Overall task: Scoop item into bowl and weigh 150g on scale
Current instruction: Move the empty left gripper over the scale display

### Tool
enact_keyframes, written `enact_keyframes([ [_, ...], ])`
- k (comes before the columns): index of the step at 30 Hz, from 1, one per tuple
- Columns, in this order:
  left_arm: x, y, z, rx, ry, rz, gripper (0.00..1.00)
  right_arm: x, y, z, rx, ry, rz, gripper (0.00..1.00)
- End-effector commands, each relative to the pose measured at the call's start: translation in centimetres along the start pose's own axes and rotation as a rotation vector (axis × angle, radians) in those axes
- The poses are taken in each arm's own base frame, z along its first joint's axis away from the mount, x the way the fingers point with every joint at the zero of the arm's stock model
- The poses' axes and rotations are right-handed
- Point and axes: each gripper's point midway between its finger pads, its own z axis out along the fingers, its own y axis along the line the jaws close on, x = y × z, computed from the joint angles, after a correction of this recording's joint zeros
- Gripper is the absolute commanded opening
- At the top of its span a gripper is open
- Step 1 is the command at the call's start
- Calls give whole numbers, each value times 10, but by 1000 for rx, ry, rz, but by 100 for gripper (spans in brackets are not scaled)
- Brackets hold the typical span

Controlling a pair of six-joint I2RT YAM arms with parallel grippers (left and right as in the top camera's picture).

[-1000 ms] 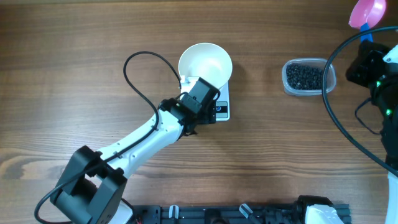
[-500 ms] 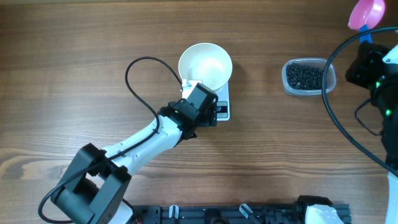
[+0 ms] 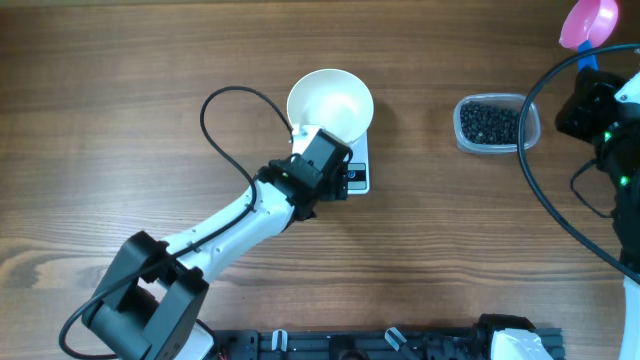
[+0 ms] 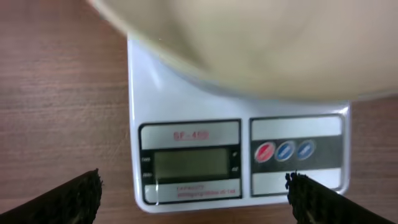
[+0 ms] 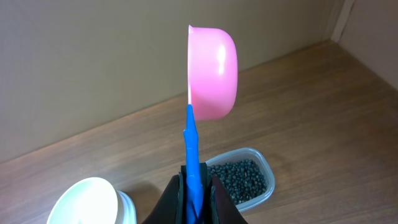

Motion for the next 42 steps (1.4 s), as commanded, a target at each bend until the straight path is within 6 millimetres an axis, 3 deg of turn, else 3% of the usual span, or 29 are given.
enact_keyframes([
  [1,-12,-4,-1,2,-19,-4,100,-7,2,-5,-10,-19,-18,4],
  [6,-4,-1,11,-26,8,6,100,-7,2,-5,-10,-18,-42,4],
  [12,-10,-5,24,-27,-25,-1,100,-7,2,-5,-10,-18,-43,4],
  [18,-16,4,26,-83,-61,-1,100,-7,2,-5,-10,-19,-43,4],
  [31,-13,0,27,-64,-45,10,100,-7,2,-5,-10,-19,-43,4],
  [42,7,-8,39,-72,1,53,100,-7,2,-5,-10,-18,-43,4],
])
